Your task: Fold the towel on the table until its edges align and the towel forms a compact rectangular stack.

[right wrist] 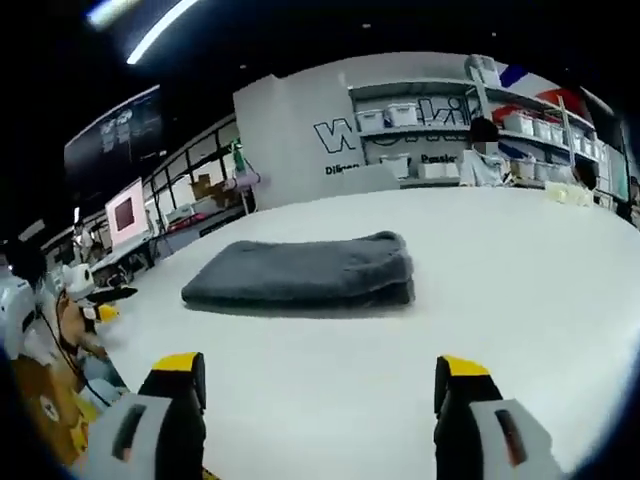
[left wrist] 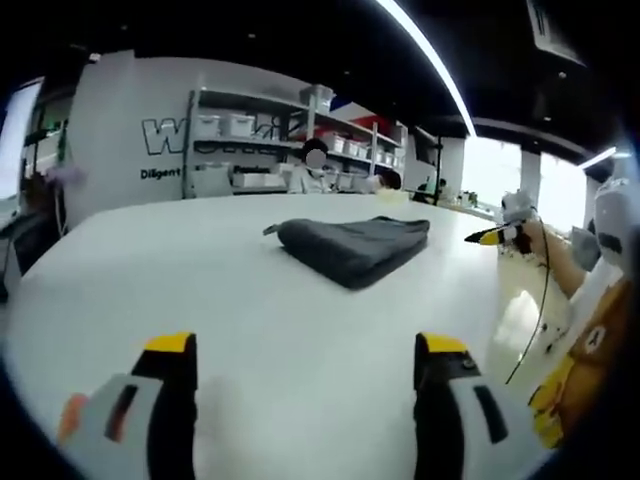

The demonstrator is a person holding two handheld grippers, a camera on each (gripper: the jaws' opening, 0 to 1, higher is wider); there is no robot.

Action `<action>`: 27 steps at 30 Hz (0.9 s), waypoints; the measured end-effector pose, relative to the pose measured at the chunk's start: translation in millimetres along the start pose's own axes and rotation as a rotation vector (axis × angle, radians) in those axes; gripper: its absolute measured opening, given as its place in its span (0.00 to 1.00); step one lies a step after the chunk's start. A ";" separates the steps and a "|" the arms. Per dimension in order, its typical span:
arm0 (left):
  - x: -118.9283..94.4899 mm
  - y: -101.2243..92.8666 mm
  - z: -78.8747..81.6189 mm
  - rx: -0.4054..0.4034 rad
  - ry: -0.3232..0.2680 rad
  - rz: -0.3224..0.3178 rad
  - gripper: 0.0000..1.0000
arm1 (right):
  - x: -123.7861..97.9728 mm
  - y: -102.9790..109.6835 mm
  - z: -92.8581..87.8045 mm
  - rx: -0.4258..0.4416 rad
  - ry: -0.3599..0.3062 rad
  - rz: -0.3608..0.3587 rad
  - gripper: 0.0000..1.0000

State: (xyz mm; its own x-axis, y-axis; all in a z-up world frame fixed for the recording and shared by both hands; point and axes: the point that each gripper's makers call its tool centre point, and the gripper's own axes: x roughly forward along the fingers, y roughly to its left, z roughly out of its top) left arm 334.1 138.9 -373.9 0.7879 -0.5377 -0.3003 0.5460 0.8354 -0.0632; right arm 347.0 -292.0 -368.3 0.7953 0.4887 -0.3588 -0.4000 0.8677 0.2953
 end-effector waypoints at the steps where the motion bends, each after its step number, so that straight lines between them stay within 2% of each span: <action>1: 0.3 -0.6 0.1 0.000 -0.001 -0.001 0.95 | 3.2 1.2 3.5 0.043 -0.009 0.015 0.98; 3: 0.9 -1.6 -0.5 0.001 0.000 -0.004 0.95 | 11.1 2.2 14.5 0.148 -0.045 0.047 0.95; 7: 0.7 -2.3 -1.5 -0.006 -0.002 -0.006 0.95 | 24.8 -6.0 23.0 0.215 -0.051 0.049 0.93; 13: -1.5 -1.5 -3.0 -0.001 0.001 0.000 0.95 | 42.9 -16.2 39.2 0.408 -0.076 0.086 0.88; 19: -1.3 -3.8 -3.1 -0.010 -0.007 -0.003 0.95 | 52.2 -37.0 45.1 0.463 -0.087 0.060 0.84; 21: -1.1 -3.8 -3.1 -0.010 -0.006 -0.004 0.95 | 54.1 -40.8 45.8 0.476 -0.091 0.057 0.82; 22: -0.9 -2.7 -3.3 -0.007 -0.004 -0.002 0.94 | 55.9 -44.0 46.1 0.509 -0.098 0.053 0.82; 27: 0.5 0.6 -1.6 -0.007 -0.010 0.006 0.94 | 62.3 -51.0 43.1 0.531 -0.094 0.037 0.79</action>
State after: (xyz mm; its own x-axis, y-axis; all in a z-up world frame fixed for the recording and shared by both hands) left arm 334.4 139.3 -375.6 0.7937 -0.5340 -0.2915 0.5395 0.8392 -0.0682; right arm 436.6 -309.8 -367.5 0.8323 0.4866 -0.2657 -0.1626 0.6724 0.7221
